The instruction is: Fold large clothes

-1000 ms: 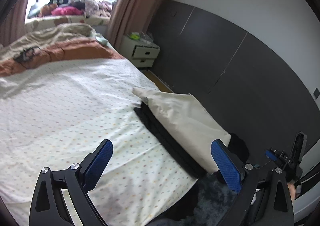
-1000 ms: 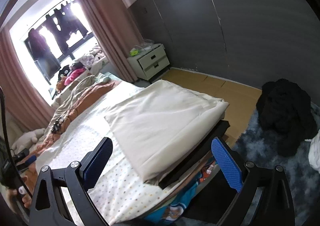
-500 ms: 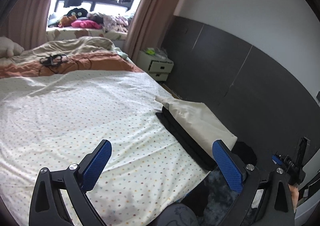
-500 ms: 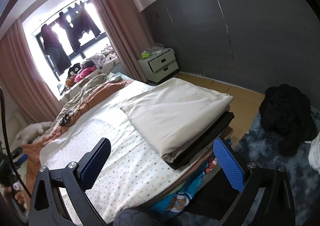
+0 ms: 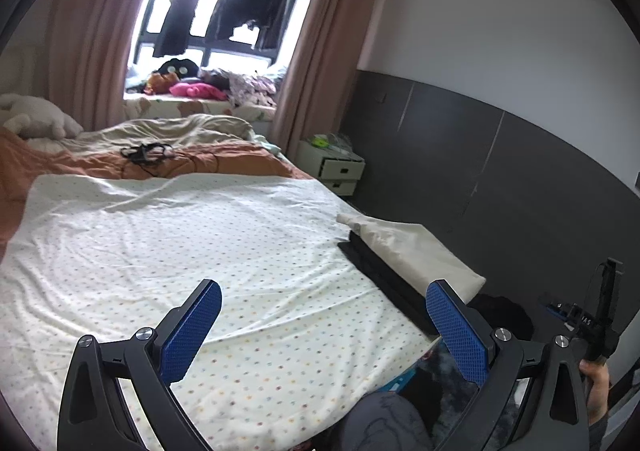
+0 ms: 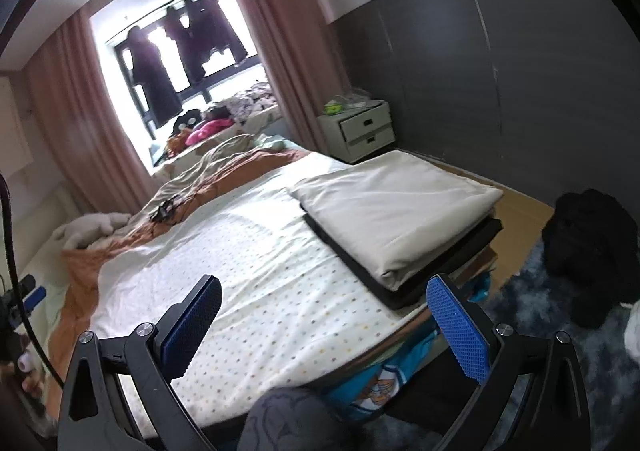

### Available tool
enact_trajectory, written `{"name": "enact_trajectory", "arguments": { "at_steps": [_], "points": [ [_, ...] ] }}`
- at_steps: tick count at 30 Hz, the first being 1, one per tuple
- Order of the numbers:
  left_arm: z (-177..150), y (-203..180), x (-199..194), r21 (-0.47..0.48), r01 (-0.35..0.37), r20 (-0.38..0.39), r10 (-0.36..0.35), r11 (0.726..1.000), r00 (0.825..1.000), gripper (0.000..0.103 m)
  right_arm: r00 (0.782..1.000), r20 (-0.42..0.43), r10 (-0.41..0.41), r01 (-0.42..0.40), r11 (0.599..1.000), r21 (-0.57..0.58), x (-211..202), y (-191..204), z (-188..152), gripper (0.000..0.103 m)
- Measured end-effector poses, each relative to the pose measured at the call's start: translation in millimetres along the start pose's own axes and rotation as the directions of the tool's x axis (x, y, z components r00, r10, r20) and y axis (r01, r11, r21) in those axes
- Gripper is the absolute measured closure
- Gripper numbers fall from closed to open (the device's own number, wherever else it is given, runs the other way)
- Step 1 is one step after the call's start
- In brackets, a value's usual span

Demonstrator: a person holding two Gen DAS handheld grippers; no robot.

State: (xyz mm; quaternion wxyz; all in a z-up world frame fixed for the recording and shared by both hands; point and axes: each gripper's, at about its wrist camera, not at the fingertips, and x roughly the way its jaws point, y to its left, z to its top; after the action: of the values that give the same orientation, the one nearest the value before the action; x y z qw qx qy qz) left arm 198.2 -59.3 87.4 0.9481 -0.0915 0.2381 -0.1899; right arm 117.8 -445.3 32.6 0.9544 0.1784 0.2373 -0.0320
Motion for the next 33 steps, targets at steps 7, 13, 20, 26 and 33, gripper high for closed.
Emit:
{"name": "enact_trajectory", "arguments": {
  "at_steps": [7,13,20,26,33],
  "points": [
    [-28,12,-33,0.018,-0.107,0.030,0.107,0.994,0.994,0.000,0.999,0.012,0.050,-0.049,0.997,-0.051,-13,34,-22,0.000],
    [-59,21,-56,0.021,-0.184,0.056,0.182,0.983,0.982,0.000,0.996,0.011,0.091,-0.090,0.992,-0.094,-18,54,-47,0.000],
    [-91,23,-77,0.022,-0.240,0.076,0.237,0.971,0.968,0.000,0.994,0.003,0.105,-0.104,0.988,-0.118,-19,61,-80,0.000],
    [-111,17,-91,0.035,-0.280,0.088,0.276,0.959,0.957,0.000,0.994,0.000,0.105,-0.104,0.988,-0.111,-21,59,-101,0.000],
    [-126,17,-101,0.011,-0.303,0.095,0.301,0.953,0.949,0.000,0.994,-0.002,0.107,-0.107,0.986,-0.127,-19,61,-113,0.000]
  ]
}}
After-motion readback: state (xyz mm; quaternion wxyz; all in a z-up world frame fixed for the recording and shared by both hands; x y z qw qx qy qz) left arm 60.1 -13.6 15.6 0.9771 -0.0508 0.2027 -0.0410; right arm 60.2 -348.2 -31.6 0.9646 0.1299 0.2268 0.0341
